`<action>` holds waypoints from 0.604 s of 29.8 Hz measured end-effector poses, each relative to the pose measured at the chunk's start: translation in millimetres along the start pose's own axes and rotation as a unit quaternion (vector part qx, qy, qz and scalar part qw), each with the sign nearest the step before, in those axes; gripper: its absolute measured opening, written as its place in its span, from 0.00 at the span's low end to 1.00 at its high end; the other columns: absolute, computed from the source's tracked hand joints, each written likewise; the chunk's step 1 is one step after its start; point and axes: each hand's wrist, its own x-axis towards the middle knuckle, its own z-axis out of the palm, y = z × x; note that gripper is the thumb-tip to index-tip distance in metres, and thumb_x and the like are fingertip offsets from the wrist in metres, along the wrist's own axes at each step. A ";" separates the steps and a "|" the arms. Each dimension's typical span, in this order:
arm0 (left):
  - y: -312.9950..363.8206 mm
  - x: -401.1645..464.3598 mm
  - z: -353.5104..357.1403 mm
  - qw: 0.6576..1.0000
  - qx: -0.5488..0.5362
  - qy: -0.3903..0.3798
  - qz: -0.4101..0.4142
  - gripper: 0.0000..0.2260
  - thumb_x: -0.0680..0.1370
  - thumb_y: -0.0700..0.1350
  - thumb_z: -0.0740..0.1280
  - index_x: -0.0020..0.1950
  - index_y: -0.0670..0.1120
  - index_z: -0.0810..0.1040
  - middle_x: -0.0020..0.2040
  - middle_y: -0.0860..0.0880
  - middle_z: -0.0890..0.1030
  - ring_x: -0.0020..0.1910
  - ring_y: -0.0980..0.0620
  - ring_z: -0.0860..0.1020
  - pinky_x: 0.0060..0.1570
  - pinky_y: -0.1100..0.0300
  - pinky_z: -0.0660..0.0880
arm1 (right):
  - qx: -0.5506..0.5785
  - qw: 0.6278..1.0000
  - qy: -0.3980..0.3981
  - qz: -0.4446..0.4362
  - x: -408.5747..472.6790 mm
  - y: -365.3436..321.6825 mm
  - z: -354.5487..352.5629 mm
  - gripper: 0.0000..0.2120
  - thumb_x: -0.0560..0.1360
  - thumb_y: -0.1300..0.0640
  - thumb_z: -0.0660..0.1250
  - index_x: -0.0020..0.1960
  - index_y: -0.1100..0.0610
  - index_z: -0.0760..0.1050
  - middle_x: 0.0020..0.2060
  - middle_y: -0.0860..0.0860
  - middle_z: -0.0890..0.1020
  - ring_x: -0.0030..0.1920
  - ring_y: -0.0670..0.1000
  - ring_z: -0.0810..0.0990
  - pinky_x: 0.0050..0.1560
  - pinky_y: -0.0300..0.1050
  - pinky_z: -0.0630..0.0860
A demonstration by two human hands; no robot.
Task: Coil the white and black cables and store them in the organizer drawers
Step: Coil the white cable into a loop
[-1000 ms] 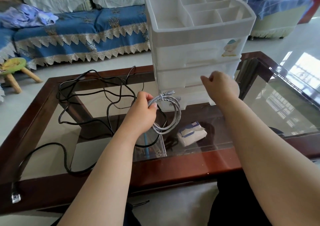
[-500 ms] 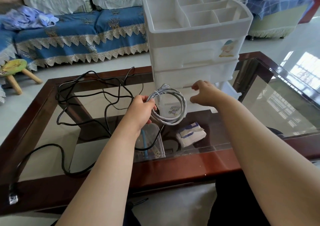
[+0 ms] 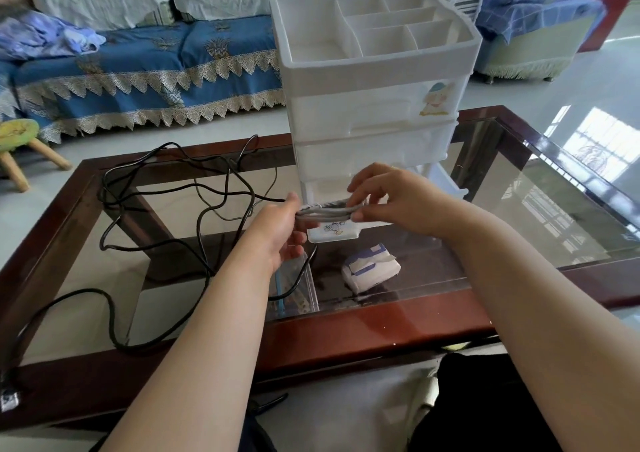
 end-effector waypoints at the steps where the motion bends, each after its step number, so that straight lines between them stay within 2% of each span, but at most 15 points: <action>1: -0.5 -0.2 1.7 1.000 0.017 0.005 0.012 0.21 0.83 0.57 0.53 0.48 0.43 0.77 0.39 0.48 0.82 0.27 0.56 0.68 0.20 0.65 0.65 | -0.003 1.000 0.018 0.010 -0.5 2.4 -2.0 0.05 0.70 0.52 0.73 0.46 0.50 0.82 0.50 0.45 0.77 0.43 0.46 0.76 0.48 0.39 0.73; 4: -1.6 0.6 7.2 0.998 0.023 0.030 0.049 0.22 0.82 0.60 0.52 0.53 0.44 0.76 0.49 0.47 0.83 0.29 0.56 0.68 0.22 0.64 0.65 | -0.025 0.995 0.079 0.048 -2.0 14.1 -9.3 0.05 0.72 0.52 0.72 0.47 0.50 0.81 0.45 0.45 0.78 0.38 0.43 0.74 0.40 0.33 0.68; 6: -3.1 0.3 10.8 0.994 0.056 0.056 0.079 0.19 0.82 0.58 0.53 0.53 0.44 0.75 0.50 0.48 0.81 0.32 0.55 0.68 0.27 0.63 0.65 | -0.077 0.990 0.090 0.075 -1.0 25.7 -12.5 0.07 0.73 0.51 0.71 0.50 0.51 0.81 0.47 0.45 0.77 0.41 0.45 0.74 0.43 0.37 0.67; 8: -6.0 -0.1 14.4 0.980 0.130 0.075 0.129 0.17 0.83 0.56 0.54 0.55 0.44 0.75 0.48 0.52 0.78 0.36 0.56 0.70 0.34 0.60 0.67 | -0.150 0.979 0.076 0.116 3.0 37.9 -12.1 0.09 0.74 0.50 0.69 0.53 0.51 0.81 0.51 0.47 0.77 0.47 0.49 0.75 0.45 0.41 0.68; 11: -10.2 -0.1 18.2 0.947 0.233 0.085 0.203 0.16 0.82 0.54 0.56 0.60 0.45 0.76 0.48 0.53 0.76 0.47 0.54 0.74 0.46 0.60 0.68 | -0.165 0.971 0.019 0.170 10.4 52.6 -2.6 0.17 0.76 0.46 0.65 0.63 0.51 0.76 0.63 0.51 0.74 0.58 0.53 0.75 0.56 0.45 0.71; 14: -15.3 5.0 18.7 0.903 0.343 0.096 0.240 0.16 0.82 0.55 0.57 0.59 0.46 0.76 0.54 0.47 0.77 0.56 0.46 0.74 0.53 0.53 0.71 | -0.209 0.957 -0.062 0.192 14.1 57.1 10.4 0.25 0.79 0.40 0.56 0.72 0.50 0.65 0.75 0.51 0.59 0.70 0.57 0.66 0.68 0.54 0.63; 15: -16.5 6.2 18.0 0.892 0.364 0.099 0.247 0.16 0.81 0.55 0.57 0.59 0.47 0.76 0.55 0.46 0.77 0.56 0.44 0.74 0.54 0.51 0.72 | -0.236 0.952 -0.059 0.188 13.9 55.6 13.0 0.25 0.79 0.40 0.54 0.72 0.50 0.65 0.75 0.51 0.58 0.71 0.57 0.65 0.69 0.56 0.61; 16: -16.9 6.4 17.4 0.884 0.378 0.104 0.256 0.15 0.81 0.55 0.57 0.60 0.47 0.76 0.55 0.46 0.77 0.57 0.44 0.73 0.55 0.50 0.72 | -0.249 0.952 -0.029 0.179 12.8 52.2 14.0 0.24 0.79 0.40 0.54 0.70 0.50 0.67 0.73 0.52 0.62 0.70 0.58 0.66 0.67 0.55 0.62; 18: -18.2 5.9 16.9 0.861 0.400 0.125 0.288 0.15 0.81 0.53 0.58 0.61 0.46 0.75 0.58 0.47 0.75 0.60 0.44 0.71 0.57 0.52 0.70 | -0.234 0.955 0.065 0.168 10.1 42.5 13.2 0.20 0.77 0.40 0.59 0.59 0.53 0.75 0.60 0.54 0.74 0.60 0.56 0.73 0.56 0.50 0.70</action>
